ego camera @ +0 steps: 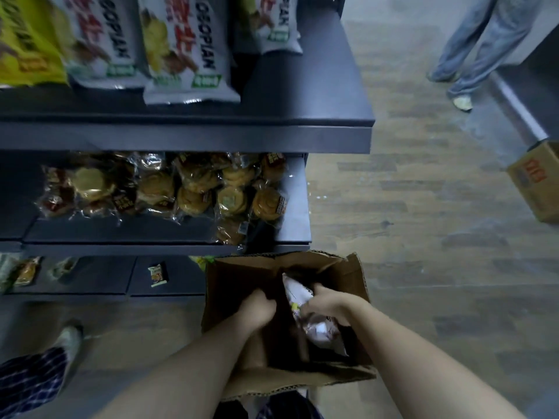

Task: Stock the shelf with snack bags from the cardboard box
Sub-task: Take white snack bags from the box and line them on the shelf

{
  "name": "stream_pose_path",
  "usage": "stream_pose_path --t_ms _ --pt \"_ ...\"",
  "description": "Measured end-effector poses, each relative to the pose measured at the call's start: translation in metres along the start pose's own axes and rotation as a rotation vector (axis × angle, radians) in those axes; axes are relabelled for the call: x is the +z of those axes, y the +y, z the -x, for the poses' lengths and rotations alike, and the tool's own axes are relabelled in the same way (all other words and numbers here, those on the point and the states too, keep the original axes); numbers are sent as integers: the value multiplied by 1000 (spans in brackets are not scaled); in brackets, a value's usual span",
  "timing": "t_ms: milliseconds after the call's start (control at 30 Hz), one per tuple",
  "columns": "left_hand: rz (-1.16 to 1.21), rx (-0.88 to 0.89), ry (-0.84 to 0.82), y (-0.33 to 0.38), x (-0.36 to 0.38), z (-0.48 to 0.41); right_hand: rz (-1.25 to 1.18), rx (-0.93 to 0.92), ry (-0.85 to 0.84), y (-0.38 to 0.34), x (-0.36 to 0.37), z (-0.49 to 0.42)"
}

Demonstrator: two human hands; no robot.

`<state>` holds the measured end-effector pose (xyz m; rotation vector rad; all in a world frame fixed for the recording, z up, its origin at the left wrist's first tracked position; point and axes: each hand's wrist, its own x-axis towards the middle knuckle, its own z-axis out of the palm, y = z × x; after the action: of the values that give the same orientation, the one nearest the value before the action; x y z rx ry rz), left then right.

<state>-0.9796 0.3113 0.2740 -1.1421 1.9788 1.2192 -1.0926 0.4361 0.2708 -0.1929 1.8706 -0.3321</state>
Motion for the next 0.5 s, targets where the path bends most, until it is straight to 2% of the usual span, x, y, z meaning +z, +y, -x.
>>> stream_pose_path --t_ms 100,267,400,500 --pt "130 2 0 17 -19 26 -48 -25 -129 -12 -16 33" --pt "478 -79 -164 36 -44 62 -138 -68 -311 -36 -33 84" --pt "654 -90 -351 47 -65 81 -98 -169 -337 -54 -36 124" --pt "663 -6 -385 50 -84 92 -148 -263 -331 -64 -39 147"
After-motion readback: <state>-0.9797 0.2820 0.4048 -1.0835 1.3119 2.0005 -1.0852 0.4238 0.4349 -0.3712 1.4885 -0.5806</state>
